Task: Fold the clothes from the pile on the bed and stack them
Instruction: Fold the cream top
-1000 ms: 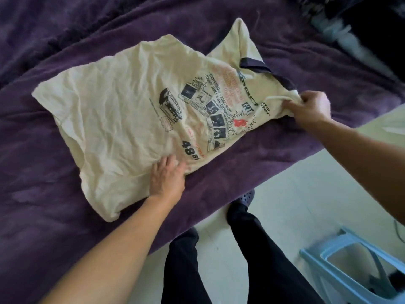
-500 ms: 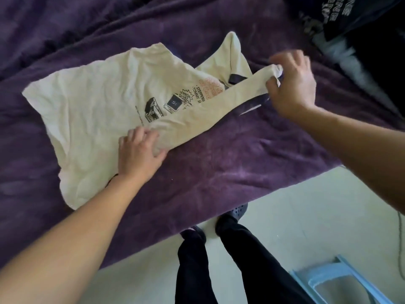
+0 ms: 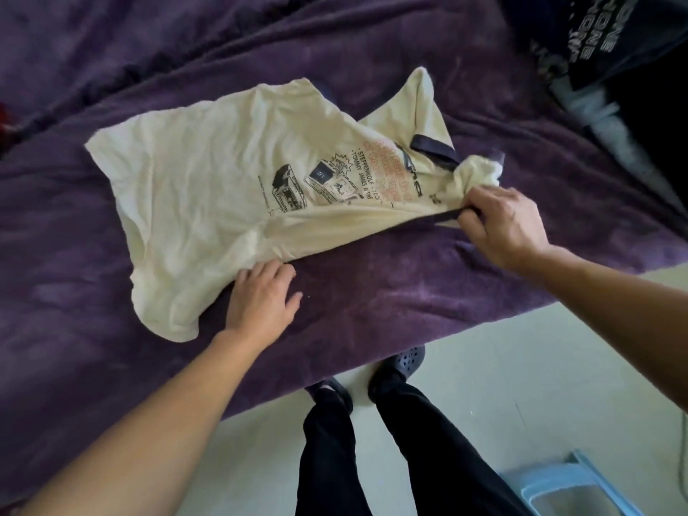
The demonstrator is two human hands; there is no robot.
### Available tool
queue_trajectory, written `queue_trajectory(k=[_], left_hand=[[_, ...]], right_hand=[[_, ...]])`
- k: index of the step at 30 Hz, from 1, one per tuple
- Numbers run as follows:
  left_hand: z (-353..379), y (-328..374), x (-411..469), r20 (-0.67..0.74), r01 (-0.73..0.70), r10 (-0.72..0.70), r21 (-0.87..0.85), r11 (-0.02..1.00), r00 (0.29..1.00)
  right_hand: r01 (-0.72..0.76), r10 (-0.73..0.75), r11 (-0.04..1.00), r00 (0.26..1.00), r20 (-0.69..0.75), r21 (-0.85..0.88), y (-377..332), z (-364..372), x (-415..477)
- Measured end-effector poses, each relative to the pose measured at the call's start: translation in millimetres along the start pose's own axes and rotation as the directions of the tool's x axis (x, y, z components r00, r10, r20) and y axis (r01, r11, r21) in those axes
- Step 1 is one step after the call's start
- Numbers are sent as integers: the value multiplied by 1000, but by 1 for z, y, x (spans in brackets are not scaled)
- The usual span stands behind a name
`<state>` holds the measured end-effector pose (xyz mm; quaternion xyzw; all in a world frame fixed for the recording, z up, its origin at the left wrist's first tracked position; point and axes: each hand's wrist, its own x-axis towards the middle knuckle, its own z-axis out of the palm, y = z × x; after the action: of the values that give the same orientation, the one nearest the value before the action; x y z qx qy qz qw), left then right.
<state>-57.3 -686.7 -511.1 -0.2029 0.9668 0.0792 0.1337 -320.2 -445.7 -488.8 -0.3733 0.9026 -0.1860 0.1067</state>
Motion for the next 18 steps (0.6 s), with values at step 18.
queue_trajectory(k=[18], left_hand=[[16, 26, 52, -142, -10, 19, 68, 998, 990]], right_hand=[[-344, 362, 928, 922, 134, -141, -14, 36, 145]])
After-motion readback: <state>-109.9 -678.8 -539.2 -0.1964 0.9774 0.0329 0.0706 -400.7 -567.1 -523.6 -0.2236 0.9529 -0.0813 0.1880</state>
